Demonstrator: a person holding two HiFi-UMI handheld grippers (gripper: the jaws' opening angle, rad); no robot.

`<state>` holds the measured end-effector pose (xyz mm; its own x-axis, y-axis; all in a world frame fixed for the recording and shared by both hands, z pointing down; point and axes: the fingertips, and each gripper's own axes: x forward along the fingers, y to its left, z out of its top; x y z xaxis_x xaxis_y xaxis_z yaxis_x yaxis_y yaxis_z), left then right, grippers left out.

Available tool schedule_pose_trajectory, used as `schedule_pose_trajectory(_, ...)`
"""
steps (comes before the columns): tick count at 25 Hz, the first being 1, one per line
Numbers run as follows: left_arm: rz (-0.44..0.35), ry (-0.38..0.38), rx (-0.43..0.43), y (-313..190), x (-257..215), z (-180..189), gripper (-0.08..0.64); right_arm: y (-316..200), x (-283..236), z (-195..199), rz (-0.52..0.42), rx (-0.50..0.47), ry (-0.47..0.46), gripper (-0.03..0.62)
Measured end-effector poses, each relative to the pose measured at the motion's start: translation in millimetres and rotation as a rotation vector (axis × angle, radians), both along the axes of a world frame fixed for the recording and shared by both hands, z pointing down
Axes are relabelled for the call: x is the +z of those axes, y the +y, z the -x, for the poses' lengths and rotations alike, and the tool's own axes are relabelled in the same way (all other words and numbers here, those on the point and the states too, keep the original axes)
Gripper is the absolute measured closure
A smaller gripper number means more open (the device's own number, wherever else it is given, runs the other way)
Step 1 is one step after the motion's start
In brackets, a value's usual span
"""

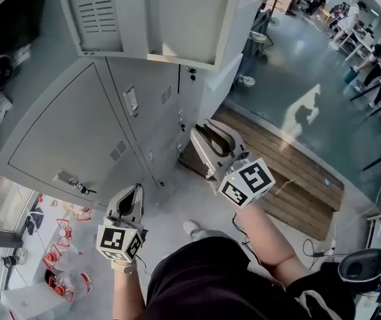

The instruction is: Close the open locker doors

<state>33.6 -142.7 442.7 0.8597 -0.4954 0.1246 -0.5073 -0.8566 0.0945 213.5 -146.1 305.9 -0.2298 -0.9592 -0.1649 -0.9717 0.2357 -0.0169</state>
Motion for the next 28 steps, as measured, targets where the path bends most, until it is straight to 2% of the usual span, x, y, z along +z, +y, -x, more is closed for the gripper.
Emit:
schedule_pose_trajectory(4, -0.016, -0.012, 0.025, -2.4, -8.6, -14.6, 0.541, -2.0, -45.0, -8.4, -0.081, -0.001, 0.041, 0.445)
schedule_pose_trajectory(14, -0.052, -0.015, 0.045, -3.5, -26.6, -33.5, 0.540, -2.9, -122.6, -14.6, -0.216, -0.060, 0.047, 0.405)
schedule_pose_trajectory(23, -0.074, -0.019, 0.028, 0.0, -37.8, -35.9, 0.541, -1.5, -155.7, -8.7, -0.279, -0.113, 0.058, 0.394)
schedule_pose_trajectory(28, -0.078, -0.026, 0.026, 4.7, -35.9, -32.0, 0.541, 3.3, -161.4, -9.4, -0.297, -0.111, 0.045, 0.421)
